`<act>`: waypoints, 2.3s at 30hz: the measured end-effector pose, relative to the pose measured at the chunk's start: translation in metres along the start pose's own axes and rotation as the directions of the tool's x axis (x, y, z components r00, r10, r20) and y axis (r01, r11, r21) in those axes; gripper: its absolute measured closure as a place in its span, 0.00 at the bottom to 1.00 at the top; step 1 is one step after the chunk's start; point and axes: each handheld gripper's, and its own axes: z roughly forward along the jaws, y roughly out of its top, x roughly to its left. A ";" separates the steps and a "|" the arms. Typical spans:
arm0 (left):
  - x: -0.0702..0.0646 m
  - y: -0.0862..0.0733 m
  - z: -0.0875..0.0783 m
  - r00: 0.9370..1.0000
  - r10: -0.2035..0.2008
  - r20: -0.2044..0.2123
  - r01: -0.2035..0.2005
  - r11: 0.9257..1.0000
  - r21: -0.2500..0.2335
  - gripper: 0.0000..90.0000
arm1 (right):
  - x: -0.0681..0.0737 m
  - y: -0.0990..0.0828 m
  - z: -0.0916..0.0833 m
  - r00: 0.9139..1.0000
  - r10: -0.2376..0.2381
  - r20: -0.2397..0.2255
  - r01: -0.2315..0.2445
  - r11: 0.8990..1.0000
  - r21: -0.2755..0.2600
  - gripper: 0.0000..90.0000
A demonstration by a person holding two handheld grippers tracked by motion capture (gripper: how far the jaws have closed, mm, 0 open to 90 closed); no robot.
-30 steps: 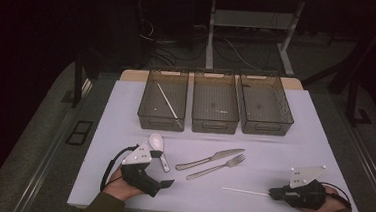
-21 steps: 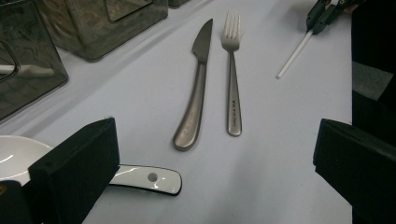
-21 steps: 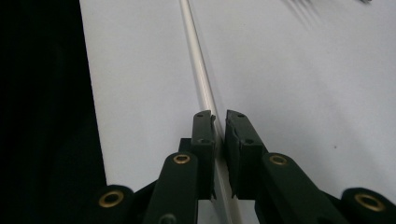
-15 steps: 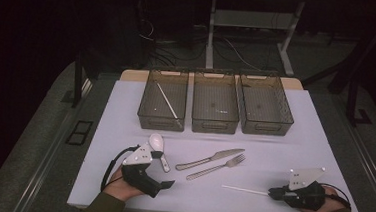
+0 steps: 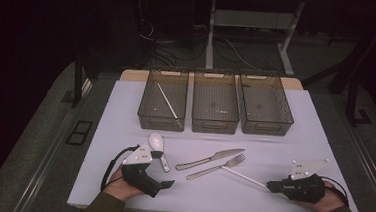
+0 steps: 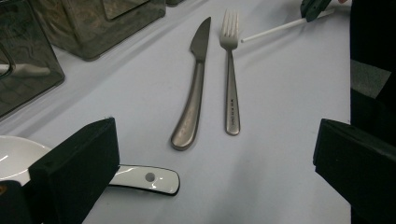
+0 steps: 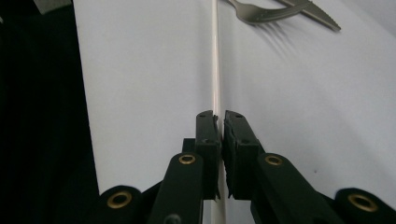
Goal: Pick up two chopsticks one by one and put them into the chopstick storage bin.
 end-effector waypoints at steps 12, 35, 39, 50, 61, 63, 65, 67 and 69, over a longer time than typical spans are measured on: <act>0.000 0.000 0.000 1.000 -0.006 -0.002 0.006 1.000 0.000 0.00 | -0.009 0.018 0.000 0.997 0.074 -0.022 -0.076 0.992 -0.097 0.94; 0.000 0.000 0.001 1.000 -0.001 0.002 0.001 1.000 0.000 0.00 | -0.017 0.071 0.016 0.991 0.132 0.006 -0.130 0.985 -0.111 0.94; 0.000 0.000 0.001 1.000 -0.004 0.003 0.004 1.000 -0.002 0.00 | -0.018 0.083 0.021 0.989 0.149 0.022 -0.146 0.983 -0.111 0.94; 0.000 0.000 0.000 1.000 -0.007 0.002 0.007 1.000 -0.008 0.00 | -0.026 0.137 0.040 0.977 0.203 0.064 -0.195 0.975 -0.106 0.94; 0.000 0.001 0.000 1.000 -0.011 0.005 0.011 1.000 -0.017 0.00 | -0.039 0.196 0.066 0.973 0.215 0.086 -0.206 0.973 -0.109 0.94; -0.001 0.001 0.001 1.000 -0.014 0.010 0.014 1.000 -0.024 0.00 | -0.041 0.207 0.073 0.973 0.215 0.089 -0.206 0.973 -0.099 0.94; -0.002 0.001 0.001 1.000 -0.011 0.014 0.011 1.000 -0.023 0.00 | -0.043 0.219 0.081 0.971 0.221 0.093 -0.213 0.973 -0.091 0.94; -0.002 0.002 0.001 1.000 -0.010 0.016 0.010 1.000 -0.020 0.00 | -0.045 0.230 0.089 0.967 0.231 0.107 -0.224 0.972 -0.079 0.94; -0.002 0.002 0.001 1.000 -0.003 0.016 0.004 1.000 -0.020 0.00 | -0.049 0.241 0.098 0.965 0.234 0.119 -0.227 0.971 -0.071 0.94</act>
